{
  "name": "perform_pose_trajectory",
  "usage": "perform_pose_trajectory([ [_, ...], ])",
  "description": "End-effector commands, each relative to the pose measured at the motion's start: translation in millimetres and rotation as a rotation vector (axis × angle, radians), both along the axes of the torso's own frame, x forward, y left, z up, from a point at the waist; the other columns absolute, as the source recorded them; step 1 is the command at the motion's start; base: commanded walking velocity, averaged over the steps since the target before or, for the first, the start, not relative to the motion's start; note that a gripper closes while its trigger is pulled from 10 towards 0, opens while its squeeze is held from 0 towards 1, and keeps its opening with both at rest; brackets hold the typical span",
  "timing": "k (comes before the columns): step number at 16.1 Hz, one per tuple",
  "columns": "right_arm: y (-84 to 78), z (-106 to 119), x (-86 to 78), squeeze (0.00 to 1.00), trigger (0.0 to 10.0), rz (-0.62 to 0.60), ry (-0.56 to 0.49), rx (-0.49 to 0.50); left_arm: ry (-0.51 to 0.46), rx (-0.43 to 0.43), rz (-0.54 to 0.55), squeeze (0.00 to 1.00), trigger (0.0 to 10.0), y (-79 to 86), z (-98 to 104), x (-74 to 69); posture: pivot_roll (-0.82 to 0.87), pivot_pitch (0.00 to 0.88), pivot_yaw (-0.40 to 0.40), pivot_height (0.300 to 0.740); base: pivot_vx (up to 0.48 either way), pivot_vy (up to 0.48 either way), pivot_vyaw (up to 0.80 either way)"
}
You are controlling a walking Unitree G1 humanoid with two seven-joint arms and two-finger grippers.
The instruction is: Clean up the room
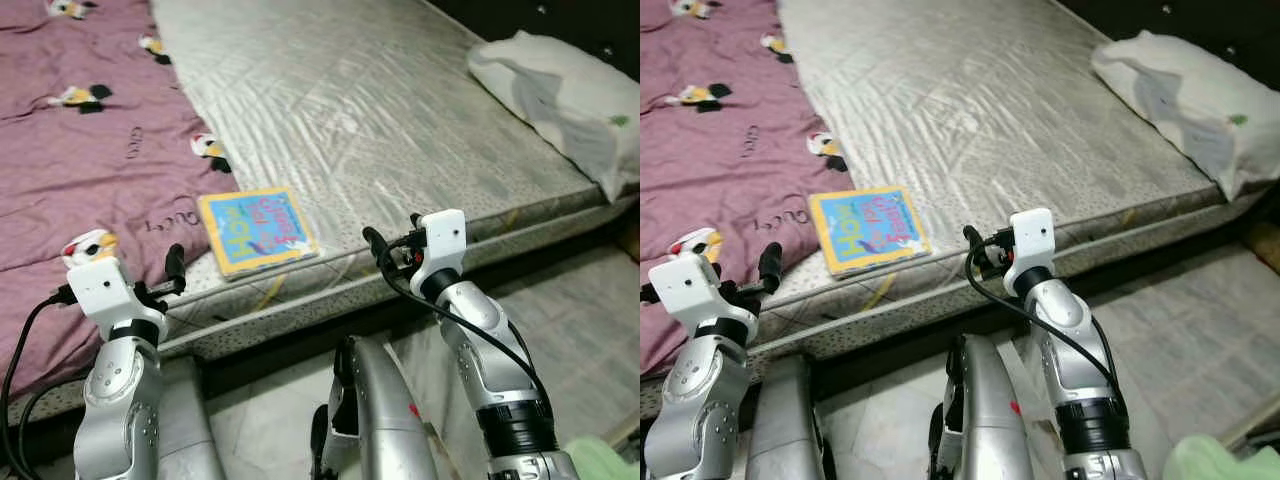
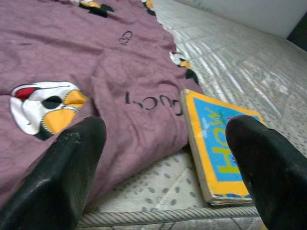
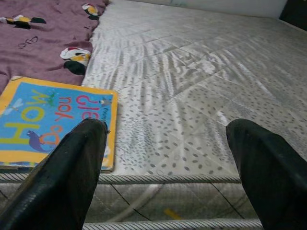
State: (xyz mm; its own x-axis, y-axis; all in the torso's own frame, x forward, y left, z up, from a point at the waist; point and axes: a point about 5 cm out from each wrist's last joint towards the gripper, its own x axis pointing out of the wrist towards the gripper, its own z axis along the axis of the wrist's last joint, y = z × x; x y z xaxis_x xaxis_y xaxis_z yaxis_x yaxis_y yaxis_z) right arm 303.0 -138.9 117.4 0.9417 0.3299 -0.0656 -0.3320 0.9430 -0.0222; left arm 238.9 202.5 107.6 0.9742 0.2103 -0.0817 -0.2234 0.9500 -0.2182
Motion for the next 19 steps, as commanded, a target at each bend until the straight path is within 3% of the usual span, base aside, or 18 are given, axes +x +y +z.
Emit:
perform_pose_trajectory([
  [1,-2.2,2.3,0.9,0.00,10.0,-0.001,-0.005,-0.014,-0.004,-0.012,0.002,0.00,10.0,-1.8,-0.1,1.6,-0.02,0.075,-0.125,0.511,0.000,0.000,0.00],
  [5,-1.7,2.0,0.6,0.00,10.0,0.004,-0.006,-0.019,-0.004,-0.018,0.003,0.00,10.0,-2.9,-0.2,1.2,-0.02,0.072,-0.126,0.511,0.000,0.000,0.00],
  [19,-4.4,2.1,-1.4,0.00,10.0,0.011,-0.007,-0.041,0.019,-0.037,-0.006,0.00,10.0,-7.9,-7.0,-2.0,-0.02,0.069,-0.142,0.511,0.266,0.000,0.00],
])
